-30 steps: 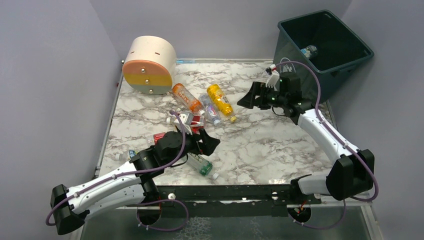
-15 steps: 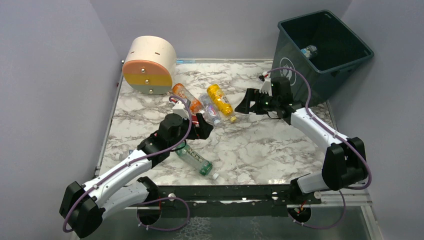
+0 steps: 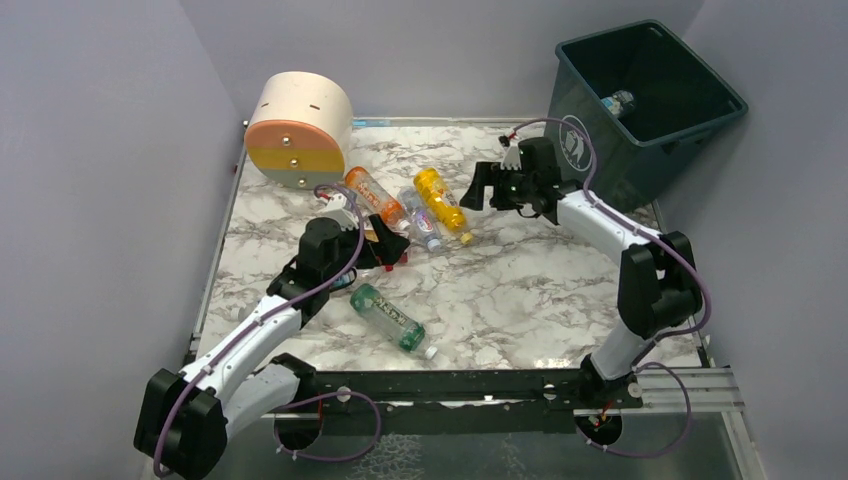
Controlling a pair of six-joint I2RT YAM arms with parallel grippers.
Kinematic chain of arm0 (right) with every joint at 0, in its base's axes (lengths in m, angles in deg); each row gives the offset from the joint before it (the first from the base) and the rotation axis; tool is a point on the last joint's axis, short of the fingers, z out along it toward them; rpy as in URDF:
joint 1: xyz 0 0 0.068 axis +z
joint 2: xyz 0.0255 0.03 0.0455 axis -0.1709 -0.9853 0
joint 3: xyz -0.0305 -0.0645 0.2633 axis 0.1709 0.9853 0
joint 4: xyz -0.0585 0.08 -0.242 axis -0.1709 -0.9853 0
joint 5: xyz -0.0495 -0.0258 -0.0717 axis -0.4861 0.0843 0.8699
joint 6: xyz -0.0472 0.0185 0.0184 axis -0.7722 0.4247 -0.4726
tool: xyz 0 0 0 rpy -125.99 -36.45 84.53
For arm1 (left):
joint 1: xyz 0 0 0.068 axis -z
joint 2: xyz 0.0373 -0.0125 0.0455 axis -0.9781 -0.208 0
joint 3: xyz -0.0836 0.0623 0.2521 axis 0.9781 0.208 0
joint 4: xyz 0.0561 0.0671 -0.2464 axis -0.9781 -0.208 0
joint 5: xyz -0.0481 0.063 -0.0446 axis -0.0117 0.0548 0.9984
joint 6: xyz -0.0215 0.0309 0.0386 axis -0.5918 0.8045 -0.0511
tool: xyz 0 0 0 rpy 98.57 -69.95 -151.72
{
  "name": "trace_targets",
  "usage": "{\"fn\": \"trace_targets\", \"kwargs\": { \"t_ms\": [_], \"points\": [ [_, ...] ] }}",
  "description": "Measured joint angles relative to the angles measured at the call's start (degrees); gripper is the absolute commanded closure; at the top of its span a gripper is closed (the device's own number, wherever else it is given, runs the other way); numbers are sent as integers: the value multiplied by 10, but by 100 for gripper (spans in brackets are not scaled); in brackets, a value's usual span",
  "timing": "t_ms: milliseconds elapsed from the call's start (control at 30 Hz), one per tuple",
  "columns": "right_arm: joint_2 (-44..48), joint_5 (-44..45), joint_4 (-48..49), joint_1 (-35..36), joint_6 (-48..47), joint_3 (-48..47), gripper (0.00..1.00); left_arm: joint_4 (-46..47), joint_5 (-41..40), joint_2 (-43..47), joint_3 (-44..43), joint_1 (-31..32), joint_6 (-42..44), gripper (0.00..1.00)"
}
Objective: Put the plastic bottles in the bin
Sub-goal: Pick up the plastic bottle at the center of the board.
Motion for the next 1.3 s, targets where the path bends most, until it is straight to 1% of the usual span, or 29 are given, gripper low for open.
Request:
{"fn": "trace_targets", "kwargs": {
  "t_ms": [233, 367, 467, 700, 1167, 1300],
  "points": [
    [-75, 49, 14, 27, -38, -68, 10, -2, 26, 15, 8, -55, -9, 1],
    [-114, 79, 19, 46, -63, -92, 15, -12, 37, 31, 8, -80, -11, 1],
    [-139, 102, 20, 58, -76, -101, 16, -25, 39, 46, 8, -90, -14, 1],
    [-178, 130, 21, 71, -96, -126, 17, -30, 49, 60, 13, -94, -19, 1],
    [-212, 137, 23, 80, -105, -160, 19, -28, 73, 57, 17, -96, -23, 1],
    [-223, 136, 24, 86, -105, -170, 21, -27, 78, 57, 20, -96, -25, 1]
  ]
}}
